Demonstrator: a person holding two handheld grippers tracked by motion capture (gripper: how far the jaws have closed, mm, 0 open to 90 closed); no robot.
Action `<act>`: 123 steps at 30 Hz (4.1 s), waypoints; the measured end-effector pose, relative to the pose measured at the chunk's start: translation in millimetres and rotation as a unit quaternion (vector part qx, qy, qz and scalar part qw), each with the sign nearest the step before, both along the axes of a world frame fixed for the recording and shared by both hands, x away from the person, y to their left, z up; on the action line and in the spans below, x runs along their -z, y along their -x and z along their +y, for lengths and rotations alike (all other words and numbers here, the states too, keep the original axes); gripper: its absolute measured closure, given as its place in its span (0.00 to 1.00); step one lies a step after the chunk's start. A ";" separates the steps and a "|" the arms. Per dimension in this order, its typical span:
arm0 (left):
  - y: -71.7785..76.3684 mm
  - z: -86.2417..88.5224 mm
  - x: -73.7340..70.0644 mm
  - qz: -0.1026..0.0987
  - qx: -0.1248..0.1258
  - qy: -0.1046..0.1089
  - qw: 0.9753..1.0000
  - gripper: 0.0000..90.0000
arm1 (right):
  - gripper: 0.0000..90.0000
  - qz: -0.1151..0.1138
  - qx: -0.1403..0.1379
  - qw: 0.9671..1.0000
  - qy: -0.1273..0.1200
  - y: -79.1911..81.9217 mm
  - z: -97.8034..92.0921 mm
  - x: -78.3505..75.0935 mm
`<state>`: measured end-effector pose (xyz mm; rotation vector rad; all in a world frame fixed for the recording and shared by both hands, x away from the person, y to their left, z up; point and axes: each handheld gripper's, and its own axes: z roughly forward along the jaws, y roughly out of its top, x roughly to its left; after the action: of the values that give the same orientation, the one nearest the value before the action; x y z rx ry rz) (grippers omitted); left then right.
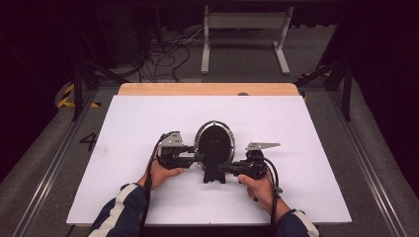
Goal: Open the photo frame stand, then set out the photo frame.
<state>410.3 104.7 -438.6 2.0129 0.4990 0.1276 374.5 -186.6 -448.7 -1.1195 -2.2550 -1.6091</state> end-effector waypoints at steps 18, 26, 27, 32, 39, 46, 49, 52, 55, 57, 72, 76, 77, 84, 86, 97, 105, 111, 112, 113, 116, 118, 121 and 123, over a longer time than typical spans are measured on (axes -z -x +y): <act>7.1 -13.6 -8.1 -0.124 -0.064 -0.045 0.989 0.71 | 0.85 -0.032 -0.003 0.999 0.014 3.2 0.9 -14.8; 7.8 -19.0 -7.6 -0.148 -0.083 -0.057 0.984 0.71 | 0.85 -0.038 0.001 0.999 0.022 1.9 -0.3 -16.3; 8.3 -20.2 -7.2 -0.154 -0.087 -0.059 0.982 0.71 | 0.85 -0.038 0.002 0.999 0.024 1.8 -0.3 -16.2; 8.0 -21.2 -6.3 -0.167 -0.091 -0.066 0.979 0.72 | 0.85 -0.041 0.003 0.999 0.034 1.1 0.9 -16.1; 8.8 -23.6 -4.7 -0.183 -0.098 -0.078 0.975 0.72 | 0.87 -0.039 0.005 0.998 0.049 0.3 2.8 -12.7; 11.2 -21.9 -3.7 -0.181 -0.091 -0.079 0.976 0.74 | 0.88 -0.041 0.004 0.997 0.060 0.3 2.3 -10.5; 13.1 -20.0 -2.1 -0.180 -0.090 -0.077 0.977 0.75 | 0.89 -0.042 0.000 0.997 0.066 0.6 2.4 -9.0; 14.3 -18.0 -1.3 -0.171 -0.086 -0.069 0.979 0.77 | 0.89 -0.044 -0.005 0.997 0.070 1.0 1.8 -8.6; 15.5 -16.6 -1.1 -0.166 -0.083 -0.068 0.980 0.78 | 0.89 -0.044 -0.007 0.996 0.072 1.6 0.3 -8.4; 15.9 -16.2 -0.9 -0.167 -0.080 -0.068 0.980 0.79 | 0.89 -0.045 -0.008 0.996 0.075 2.0 0.3 -8.4; 18.2 -13.8 0.2 -0.164 -0.061 -0.074 0.982 0.80 | 0.89 -0.064 -0.022 0.992 0.106 6.4 2.7 -5.0; 17.9 -13.0 0.5 -0.163 -0.059 -0.074 0.982 0.80 | 0.89 -0.072 -0.023 0.991 0.112 7.0 3.3 -5.5; 18.0 -13.2 0.5 -0.164 -0.059 -0.073 0.982 0.80 | 0.89 -0.072 -0.023 0.991 0.112 7.0 3.3 -5.5; 18.4 -10.1 -0.4 -0.166 -0.066 -0.069 0.982 0.77 | 0.88 -0.077 -0.016 0.990 0.114 8.4 2.4 -5.4; 18.2 -6.0 -1.4 -0.164 -0.072 -0.068 0.982 0.73 | 0.89 -0.081 -0.011 0.989 0.121 10.5 1.8 -7.0; 12.8 -5.1 4.8 -0.142 -0.054 -0.091 0.984 0.62 | 0.86 -0.110 0.008 0.985 0.135 18.9 -2.8 -17.6; 9.2 -10.3 9.6 -0.131 -0.046 -0.108 0.984 0.61 | 0.93 -0.152 0.038 0.978 0.138 30.9 -6.0 -31.4; 7.0 -15.0 12.9 -0.109 -0.041 -0.097 0.988 0.58 | 1.00 -0.184 0.054 0.972 0.138 43.4 -2.8 -39.0; 6.9 -15.3 13.2 -0.108 -0.041 -0.097 0.989 0.58 | 1.00 -0.188 0.056 0.971 0.136 44.9 -1.7 -40.3; 6.5 -16.1 13.6 -0.107 -0.040 -0.098 0.989 0.58 | 1.00 -0.193 0.056 0.970 0.137 46.0 -0.8 -41.4; 6.1 -17.2 14.2 -0.107 -0.043 -0.106 0.988 0.58 | 1.00 -0.205 0.058 0.967 0.140 49.5 4.7 -43.8; 5.8 -17.5 14.2 -0.107 -0.043 -0.106 0.988 0.59 | 1.00 -0.211 0.060 0.965 0.143 51.6 9.7 -43.7; 5.2 -17.4 13.2 -0.108 -0.044 -0.106 0.987 0.60 | 1.00 -0.215 0.062 0.964 0.145 53.3 15.4 -42.6; 5.2 -17.6 13.3 -0.105 -0.044 -0.101 0.988 0.60 | 1.00 -0.221 0.063 0.962 0.146 54.8 21.9 -41.6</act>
<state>405.1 87.1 -451.9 2.1442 0.4539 0.4551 319.7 -164.8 -407.1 -1.0667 -2.8354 -1.7623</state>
